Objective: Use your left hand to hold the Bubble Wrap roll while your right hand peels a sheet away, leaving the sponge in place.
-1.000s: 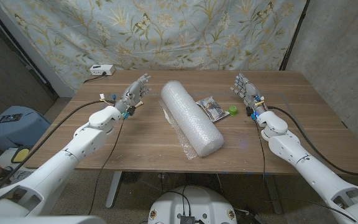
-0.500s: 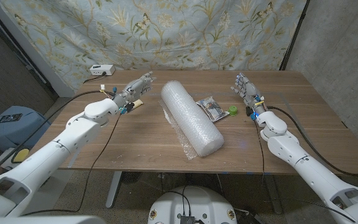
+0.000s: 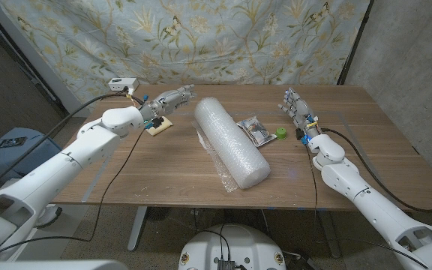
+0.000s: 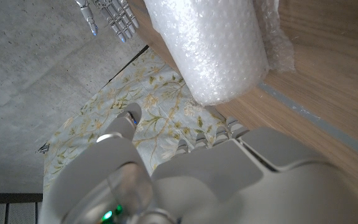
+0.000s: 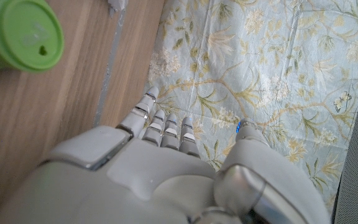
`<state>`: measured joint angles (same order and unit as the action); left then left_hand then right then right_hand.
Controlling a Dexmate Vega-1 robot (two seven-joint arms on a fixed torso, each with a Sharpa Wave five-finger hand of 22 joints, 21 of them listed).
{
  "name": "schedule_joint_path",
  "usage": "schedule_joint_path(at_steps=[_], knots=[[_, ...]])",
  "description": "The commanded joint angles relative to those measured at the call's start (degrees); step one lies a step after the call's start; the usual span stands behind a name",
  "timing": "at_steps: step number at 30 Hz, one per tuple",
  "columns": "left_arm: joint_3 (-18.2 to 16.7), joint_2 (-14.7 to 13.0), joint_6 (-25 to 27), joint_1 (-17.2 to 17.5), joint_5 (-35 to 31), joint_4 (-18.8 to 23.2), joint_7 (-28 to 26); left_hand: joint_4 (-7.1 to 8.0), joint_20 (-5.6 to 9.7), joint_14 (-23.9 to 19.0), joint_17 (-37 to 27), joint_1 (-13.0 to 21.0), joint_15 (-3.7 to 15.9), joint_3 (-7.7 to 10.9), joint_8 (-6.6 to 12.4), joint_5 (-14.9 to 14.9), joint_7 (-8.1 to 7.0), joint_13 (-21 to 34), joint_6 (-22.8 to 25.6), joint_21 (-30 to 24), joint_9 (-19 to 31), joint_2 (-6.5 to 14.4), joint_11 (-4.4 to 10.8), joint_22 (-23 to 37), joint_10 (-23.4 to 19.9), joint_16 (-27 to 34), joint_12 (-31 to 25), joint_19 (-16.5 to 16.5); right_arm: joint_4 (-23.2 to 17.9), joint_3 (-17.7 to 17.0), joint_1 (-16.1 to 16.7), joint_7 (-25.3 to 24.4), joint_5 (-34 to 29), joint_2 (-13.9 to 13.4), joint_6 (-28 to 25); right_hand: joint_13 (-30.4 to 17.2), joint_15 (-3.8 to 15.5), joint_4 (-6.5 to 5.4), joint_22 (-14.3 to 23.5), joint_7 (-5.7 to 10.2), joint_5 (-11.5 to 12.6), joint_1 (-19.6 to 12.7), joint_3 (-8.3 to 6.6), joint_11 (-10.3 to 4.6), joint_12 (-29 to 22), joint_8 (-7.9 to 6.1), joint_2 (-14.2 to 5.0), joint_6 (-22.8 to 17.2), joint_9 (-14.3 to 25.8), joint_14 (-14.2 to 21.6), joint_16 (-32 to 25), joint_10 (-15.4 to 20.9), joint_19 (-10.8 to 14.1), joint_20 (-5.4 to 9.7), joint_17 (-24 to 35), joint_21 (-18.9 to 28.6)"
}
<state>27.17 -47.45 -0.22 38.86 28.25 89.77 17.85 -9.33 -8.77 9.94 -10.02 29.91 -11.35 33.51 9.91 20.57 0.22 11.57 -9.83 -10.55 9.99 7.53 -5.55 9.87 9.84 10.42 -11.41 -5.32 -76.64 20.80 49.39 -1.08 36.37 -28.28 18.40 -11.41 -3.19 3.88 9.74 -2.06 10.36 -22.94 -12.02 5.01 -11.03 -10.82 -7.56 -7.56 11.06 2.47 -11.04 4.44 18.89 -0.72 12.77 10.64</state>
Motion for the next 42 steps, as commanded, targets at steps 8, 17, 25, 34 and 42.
schedule_joint_path(at_steps=[8, 17, 25, 34, 42], knots=[[4.79, 0.21, -0.14, -7.53, -7.03, -1.81, 7.98, -0.32, 0.08, 4.54, -0.3, 0.76, 0.63, -0.3, 1.02, 1.25, 1.82, 0.38, -8.58, -0.69, 0.1, -1.16, -0.36, 0.2, 7.29, 0.61, -1.53, 0.97, -1.47, -0.57, 1.4, -1.22, -0.08, -0.47, 0.14, -0.2, -0.64, 0.47, 0.24, -0.6, 0.14, -0.24, -0.05, 0.58, -0.12, -0.27, 0.11, -0.02, 0.19, -0.19, -0.39, -0.31, -0.37, -0.25, 0.1, 0.3], [7.31, 1.29, -0.75, -11.81, -9.96, -3.54, 12.7, -0.42, -0.14, 5.73, -0.35, 1.23, 0.47, -0.43, 0.88, 1.7, 2.05, 0.57, -8.71, -0.34, 0.13, -1.69, -0.22, 0.2, 7.95, 0.09, -1.38, 0.01, -1.72, -0.88, 1.7, -1.57, 0.07, -0.57, 0.16, -0.19, -0.82, 0.51, 0.24, -0.71, 0.13, -0.14, -0.02, 0.6, -0.07, -0.24, 0.1, 0.15, 0.19, -0.36, -0.4, -0.55, -0.44, -0.31, 0.08, 0.31], [10.42, 2.98, -1.76, -16.94, -13.14, -6.27, 18.64, -0.52, 0.03, 7.35, -0.36, 1.92, -0.13, -0.49, 0.58, 1.93, 1.84, 0.71, -9.78, -0.11, 0.15, -2.07, -0.71, 0.2, 9.17, -0.34, -1.04, -1.01, -1.7, -1.15, 1.92, -2.28, -0.05, -0.42, 0.45, -0.18, -1.12, 0.56, 0.24, -1.1, 0.11, 0.0, 0.06, 0.72, -0.03, -0.12, 0.19, 0.6, 0.19, -0.71, -0.35, -0.84, -0.7, -0.52, 0.06, 0.27], [13.32, 4.77, -3.57, -22.17, -15.64, -10.14, 25.61, -0.59, -0.2, 9.9, -0.32, 3.16, -0.84, -0.73, 0.18, 1.95, 2.13, 0.86, -12.95, 0.23, 0.17, -2.81, -1.6, 0.19, 11.67, -0.54, -0.44, -3.36, -1.73, -1.2, 1.85, -2.8, -0.27, -0.48, 0.17, -0.16, -1.39, 0.66, 0.24, -1.36, 0.09, 0.11, 0.12, 1.2, 0.06, -0.08, 0.26, 0.91, 0.19, -1.03, -0.32, -1.3, -0.98, -0.79, 0.01, 0.23], [15.0, 5.84, -5.43, -25.63, -18.36, -12.42, 29.09, -0.55, -0.39, 10.92, -0.3, 3.77, -0.91, -0.93, 0.12, 1.75, 2.24, 0.9, -14.67, 0.24, 0.17, -3.19, -1.91, 0.2, 12.71, -0.49, -0.32, -4.48, -1.59, -1.2, 1.74, -3.35, -0.42, -0.28, 0.01, -0.16, -1.6, 0.72, 0.24, -1.56, 0.09, 0.18, 0.15, 1.3, 0.07, -0.06, 0.28, 1.14, 0.19, -1.24, -0.31, -1.54, -1.17, -0.96, -0.02, 0.21]])
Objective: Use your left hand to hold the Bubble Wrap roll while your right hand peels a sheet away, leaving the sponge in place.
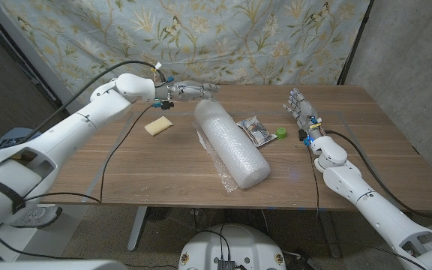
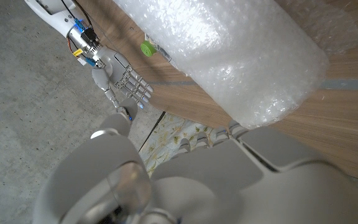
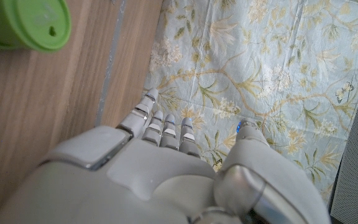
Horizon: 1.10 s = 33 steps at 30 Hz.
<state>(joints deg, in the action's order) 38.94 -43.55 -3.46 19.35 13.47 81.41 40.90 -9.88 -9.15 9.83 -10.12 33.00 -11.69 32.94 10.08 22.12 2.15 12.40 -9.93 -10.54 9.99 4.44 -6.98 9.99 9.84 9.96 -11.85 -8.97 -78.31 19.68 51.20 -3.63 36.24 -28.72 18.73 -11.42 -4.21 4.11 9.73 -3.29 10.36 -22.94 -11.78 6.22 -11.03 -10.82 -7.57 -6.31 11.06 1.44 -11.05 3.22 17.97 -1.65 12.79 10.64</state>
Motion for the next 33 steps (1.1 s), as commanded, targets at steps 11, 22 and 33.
schedule_joint_path(at_steps=[11, 22, 33], knots=[[5.71, 4.48, -5.54, -10.66, -6.55, -8.05, 10.68, -0.02, -0.11, 11.51, -0.19, 1.28, -0.58, -0.47, 0.02, 0.02, 0.09, 0.08, -15.6, 0.2, 0.17, -0.3, -0.26, 0.08, 13.31, 0.09, 0.11, -1.56, 0.06, -0.37, 0.33, -1.76, -0.45, 0.24, -0.18, -0.14, -0.93, 0.53, 0.25, -0.54, 0.09, 0.33, -0.05, 0.23, 0.1, 0.02, 0.28, 0.36, 0.19, -0.47, -0.32, -0.65, -0.39, -0.15, -0.05, 0.23], [8.58, 7.57, -8.98, -15.5, -8.82, -11.86, 16.59, -0.06, -0.35, 12.37, -0.21, 1.59, -0.69, -1.17, -0.14, -0.93, -0.48, 0.12, -17.82, 0.23, 0.17, -1.57, -0.63, 0.07, 14.6, 0.1, 0.27, -2.71, -1.24, -1.22, 1.64, -2.94, -0.58, -0.54, -0.01, -0.14, -1.17, 0.62, 0.25, -0.87, 0.1, 0.42, -0.02, 0.63, 0.12, 0.08, 0.28, 0.8, 0.19, -0.77, -0.3, -1.02, -0.65, -0.37, -0.09, 0.21], [10.36, 7.56, -8.96, -16.75, -11.66, -9.32, 19.12, -0.27, -0.76, 13.13, -0.26, 2.8, -0.64, -2.23, 0.2, -4.37, -0.73, 0.2, -20.25, -0.12, 0.21, -3.94, -1.63, 0.01, 16.43, 0.3, 0.27, -3.09, -3.39, -2.06, 3.63, -3.87, -0.6, -1.78, -0.31, -0.13, -1.56, 0.67, 0.25, -1.28, 0.1, 0.63, 0.04, 1.05, 0.37, 0.11, 0.26, 1.34, 0.19, -1.06, -0.35, -2.19, -0.91, -0.43, -0.1, 0.23]])
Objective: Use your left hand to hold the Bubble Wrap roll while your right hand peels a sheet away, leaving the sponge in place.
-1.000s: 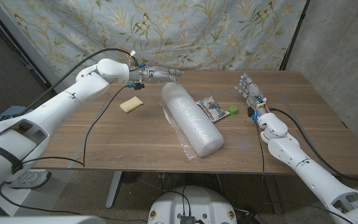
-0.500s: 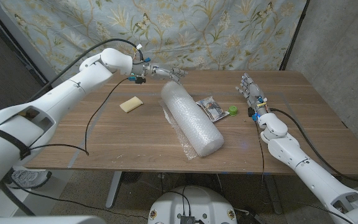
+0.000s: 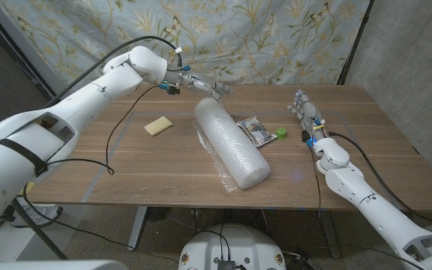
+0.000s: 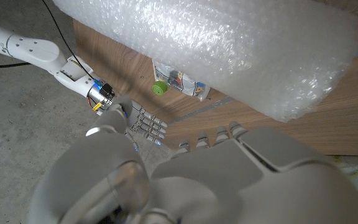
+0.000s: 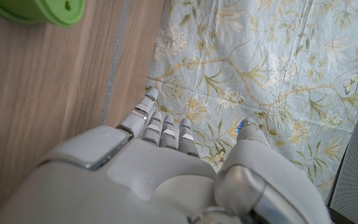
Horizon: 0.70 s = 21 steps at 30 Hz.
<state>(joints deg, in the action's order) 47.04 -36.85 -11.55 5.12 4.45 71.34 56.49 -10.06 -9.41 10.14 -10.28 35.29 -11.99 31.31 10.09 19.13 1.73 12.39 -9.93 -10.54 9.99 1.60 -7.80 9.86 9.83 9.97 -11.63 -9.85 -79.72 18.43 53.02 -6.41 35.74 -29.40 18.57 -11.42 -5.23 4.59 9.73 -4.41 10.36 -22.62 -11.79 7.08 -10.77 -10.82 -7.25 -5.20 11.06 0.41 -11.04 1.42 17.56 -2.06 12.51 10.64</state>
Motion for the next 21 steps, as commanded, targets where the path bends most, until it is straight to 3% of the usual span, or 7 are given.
schedule_joint_path(at_steps=[1, 10, 21], knots=[[2.31, 0.9, -0.93, -2.56, -2.67, 0.86, 3.75, -0.1, -0.58, 12.83, -0.1, 0.58, -0.34, -0.62, 0.22, -1.55, -0.31, 0.23, -20.33, -0.12, 0.21, -1.18, -0.88, 0.13, 16.54, 0.29, 0.06, -2.25, -2.18, -0.88, 1.99, -1.16, -0.07, -1.18, -0.17, -0.12, -0.55, 0.19, 0.25, -0.17, 0.1, 0.32, 0.05, 0.22, 0.11, 0.1, -0.06, 0.22, 0.2, -0.03, -0.36, -0.39, -0.52, -0.02, 0.18, 0.22], [3.09, 0.51, -1.43, -3.0, -5.33, 3.02, 4.19, -0.14, -0.61, 13.04, -0.12, 1.76, -0.32, -0.98, 0.31, -3.49, -0.73, 0.24, -21.48, -0.23, 0.23, -2.32, -1.21, 0.11, 18.35, 0.38, 0.28, -2.25, -3.26, -1.32, 3.22, -1.69, -0.08, -1.74, -0.31, -0.11, -0.8, 0.26, 0.25, -0.5, 0.09, 0.46, 0.11, 0.44, 0.11, 0.21, 0.01, 0.83, 0.2, -0.3, -0.34, -0.81, -0.76, -0.22, 0.16, 0.21], [5.44, 4.21, -5.77, -5.93, -7.91, -2.05, 5.82, -0.13, -0.58, 13.15, -0.13, 2.63, -0.32, -1.22, 0.33, -4.28, -1.23, 0.24, -22.37, -0.36, 0.25, -3.04, -1.18, 0.1, 18.92, 0.42, 0.17, -1.96, -4.06, -2.17, 4.38, -2.43, 0.22, -2.39, -0.65, -0.1, -1.14, 0.3, 0.25, -0.84, 0.1, 0.66, 0.17, 0.99, 0.15, 0.34, 0.0, 1.79, 0.2, -0.84, -0.28, -1.56, -1.15, -0.48, 0.15, 0.17]])
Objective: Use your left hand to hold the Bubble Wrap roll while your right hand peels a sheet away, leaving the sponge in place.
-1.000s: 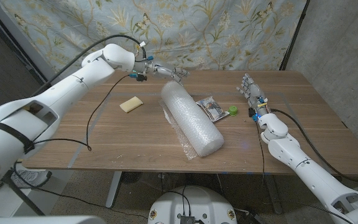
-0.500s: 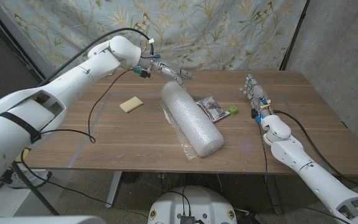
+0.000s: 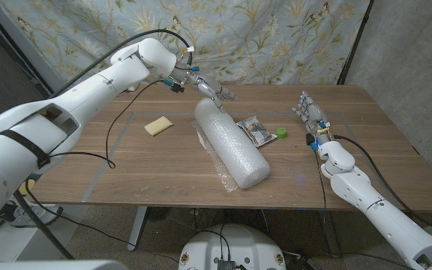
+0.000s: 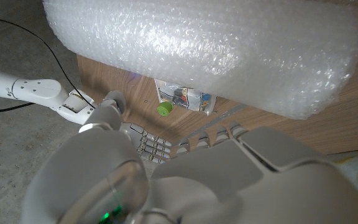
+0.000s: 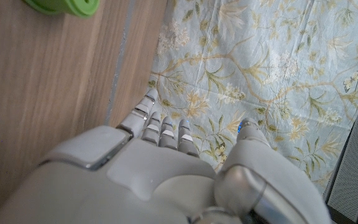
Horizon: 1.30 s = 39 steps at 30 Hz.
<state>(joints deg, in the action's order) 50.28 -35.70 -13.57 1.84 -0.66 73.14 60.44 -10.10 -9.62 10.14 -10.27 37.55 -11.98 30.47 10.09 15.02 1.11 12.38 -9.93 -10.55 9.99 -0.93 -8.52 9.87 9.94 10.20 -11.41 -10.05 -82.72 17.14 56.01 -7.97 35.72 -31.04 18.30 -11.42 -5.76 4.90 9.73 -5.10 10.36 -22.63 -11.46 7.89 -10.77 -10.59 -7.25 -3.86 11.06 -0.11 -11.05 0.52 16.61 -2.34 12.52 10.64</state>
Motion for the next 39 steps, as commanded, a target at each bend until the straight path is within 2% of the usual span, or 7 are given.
schedule_joint_path(at_steps=[1, 11, 16, 21, 24, 31, 39], knots=[[2.42, 3.52, -4.24, -2.97, -2.79, -4.59, 2.18, -0.09, -0.32, 13.19, -0.14, 0.47, -0.33, -0.42, 0.34, -0.24, -0.66, 0.25, -22.45, -0.35, 0.25, -0.63, -0.43, 0.09, 18.87, 0.19, -0.07, -1.77, -1.15, -0.95, 1.49, -0.94, 0.26, -0.83, -0.44, -0.1, -0.62, -0.01, 0.26, -0.18, 0.1, 0.69, -0.16, 0.21, 0.14, 0.1, -0.01, 0.49, 0.2, -0.4, -0.27, -0.7, -0.24, -0.24, 0.14, 0.17], [5.3, 7.74, -8.46, -6.23, -4.46, -10.53, 4.77, -0.06, -0.2, 13.96, -0.14, 1.42, -0.35, -0.89, 0.2, -0.44, -1.03, 0.27, -23.99, -0.09, 0.28, -1.74, -0.49, 0.08, 19.94, 0.02, -0.02, -2.55, -2.14, -1.88, 2.73, -2.24, 0.13, -1.48, -0.65, -0.1, -1.12, 0.04, 0.26, -0.21, 0.1, 0.96, -0.1, 0.01, 0.24, 0.23, -0.02, 1.78, 0.21, -1.34, -0.12, -1.85, -1.4, 0.21, 0.15, -0.06], [6.66, 8.77, -9.99, -7.37, -6.07, -11.83, 5.4, -0.01, -0.27, 14.54, -0.13, 2.18, -0.36, -1.08, 0.01, -0.43, -1.39, 0.28, -25.47, -0.05, 0.31, -2.22, -0.61, 0.08, 20.64, -0.06, 0.0, -2.89, -2.69, -2.33, 3.39, -2.93, 0.09, -1.59, -0.56, -0.1, -1.25, 0.05, 0.26, -0.21, 0.11, 1.06, -0.08, 0.06, 0.24, 0.22, -0.06, 2.13, 0.21, -1.68, -0.09, -2.22, -1.73, 0.24, 0.15, -0.09], [7.18, 9.07, -11.59, -7.65, -7.12, -12.0, 4.93, 0.03, -0.19, 14.76, -0.13, 2.65, -0.35, -1.13, 0.22, -0.46, -1.56, 0.29, -25.49, -0.09, 0.32, -2.37, -0.44, 0.09, 20.73, -0.05, -0.11, -2.94, -3.11, -2.65, 3.89, -3.49, 0.02, -1.74, -0.7, -0.1, -1.39, 0.08, 0.25, -0.23, 0.12, 1.11, -0.08, 0.17, 0.23, 0.25, -0.06, 2.52, 0.21, -1.93, -0.06, -2.48, -2.02, 0.12, 0.14, -0.12], [7.4, 9.35, -12.08, -7.75, -7.2, -12.26, 5.19, 0.09, -0.04, 14.0, -0.17, 3.8, -0.2, -1.08, 0.97, -0.69, -1.38, 0.35, -24.29, -0.44, 0.34, -2.46, 0.06, 0.1, 19.29, 0.4, -0.95, -2.23, -3.22, -2.79, 4.04, -3.68, 0.04, -1.79, -0.82, -0.1, -1.39, 0.1, 0.25, -0.22, 0.11, 1.14, -0.07, 0.19, 0.21, 0.24, -0.04, 2.65, 0.21, -2.02, -0.06, -2.56, -2.12, 0.13, 0.13, -0.12], [7.93, 9.18, -12.59, -7.58, -8.64, -11.62, 4.69, 0.12, -0.02, 13.48, -0.19, 4.5, -0.19, -1.03, 1.14, -0.91, -1.32, 0.41, -23.99, -0.55, 0.34, -2.46, -0.18, 0.11, 18.82, 0.59, -1.26, -1.91, -3.05, -2.84, 3.9, -3.64, -0.05, -1.75, -0.8, -0.1, -1.44, 0.12, 0.25, -0.3, 0.12, 1.23, -0.05, 0.29, 0.24, 0.2, -0.06, 2.94, 0.21, -2.35, -0.03, -3.0, -2.39, 0.1, 0.13, -0.11], [8.62, 8.41, -11.55, -6.92, -10.48, -9.2, 4.83, 0.16, 0.01, 12.93, -0.22, 5.28, -0.18, -0.98, 1.36, -1.22, -1.2, 0.49, -23.51, -0.67, 0.34, -2.47, -0.21, 0.12, 18.33, 0.76, -1.57, -1.53, -2.07, -2.67, 3.16, -3.34, -0.23, -1.64, -0.9, -0.12, -1.45, 0.24, 0.25, -0.39, 0.11, 1.24, -0.02, 0.5, 0.15, 0.14, 0.08, 3.19, 0.23, -2.52, -0.04, -3.19, -2.56, -0.01, 0.08, -0.07]])
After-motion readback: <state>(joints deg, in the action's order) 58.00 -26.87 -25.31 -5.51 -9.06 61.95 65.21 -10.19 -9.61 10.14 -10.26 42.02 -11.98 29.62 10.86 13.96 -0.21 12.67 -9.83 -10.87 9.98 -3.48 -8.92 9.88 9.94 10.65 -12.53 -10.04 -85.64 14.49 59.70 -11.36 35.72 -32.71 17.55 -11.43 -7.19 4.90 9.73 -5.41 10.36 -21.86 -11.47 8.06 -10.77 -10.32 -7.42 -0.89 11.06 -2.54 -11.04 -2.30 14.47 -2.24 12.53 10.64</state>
